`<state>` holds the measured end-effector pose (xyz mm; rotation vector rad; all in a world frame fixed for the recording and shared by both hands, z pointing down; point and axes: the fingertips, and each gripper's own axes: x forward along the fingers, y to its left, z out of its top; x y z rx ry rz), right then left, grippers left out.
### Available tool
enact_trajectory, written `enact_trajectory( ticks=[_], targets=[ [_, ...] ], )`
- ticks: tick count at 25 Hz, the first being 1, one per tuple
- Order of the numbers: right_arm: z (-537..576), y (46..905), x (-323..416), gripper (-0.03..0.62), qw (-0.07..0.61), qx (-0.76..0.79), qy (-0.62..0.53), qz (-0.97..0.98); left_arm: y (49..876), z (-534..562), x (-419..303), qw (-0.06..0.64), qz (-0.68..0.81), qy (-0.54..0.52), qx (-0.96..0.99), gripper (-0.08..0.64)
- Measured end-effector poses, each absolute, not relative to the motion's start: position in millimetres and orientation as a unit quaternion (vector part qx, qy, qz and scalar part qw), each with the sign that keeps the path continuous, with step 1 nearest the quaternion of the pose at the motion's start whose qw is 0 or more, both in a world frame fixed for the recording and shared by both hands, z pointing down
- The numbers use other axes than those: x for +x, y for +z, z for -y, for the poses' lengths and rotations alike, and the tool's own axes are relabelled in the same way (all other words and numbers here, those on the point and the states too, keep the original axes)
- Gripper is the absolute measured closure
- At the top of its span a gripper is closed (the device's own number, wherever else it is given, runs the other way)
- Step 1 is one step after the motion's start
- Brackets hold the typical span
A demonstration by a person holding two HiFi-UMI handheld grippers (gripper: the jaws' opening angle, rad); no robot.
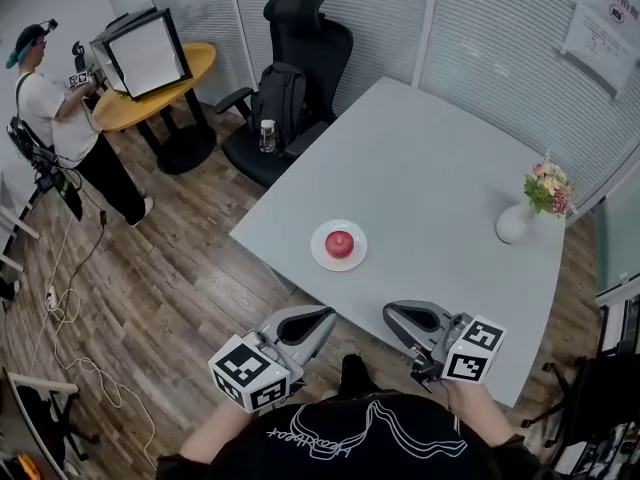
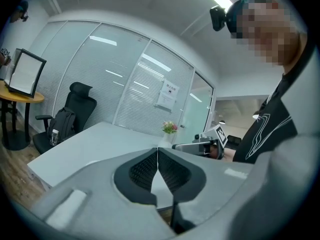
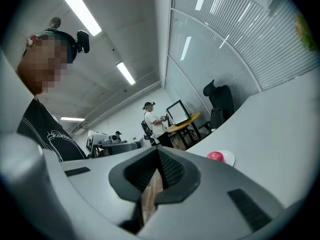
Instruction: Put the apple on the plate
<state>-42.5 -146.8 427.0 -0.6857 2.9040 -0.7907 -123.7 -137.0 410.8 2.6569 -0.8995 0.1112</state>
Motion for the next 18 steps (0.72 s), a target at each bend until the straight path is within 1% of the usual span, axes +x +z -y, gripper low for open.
enact_trajectory(
  ticks=[18],
  targets=[
    [160, 421, -48, 0.584, 0.034, -0.206, -0.252, -0.945, 403, 150, -118, 0.16, 0.314, 0.042, 0.935, 0.543]
  ],
)
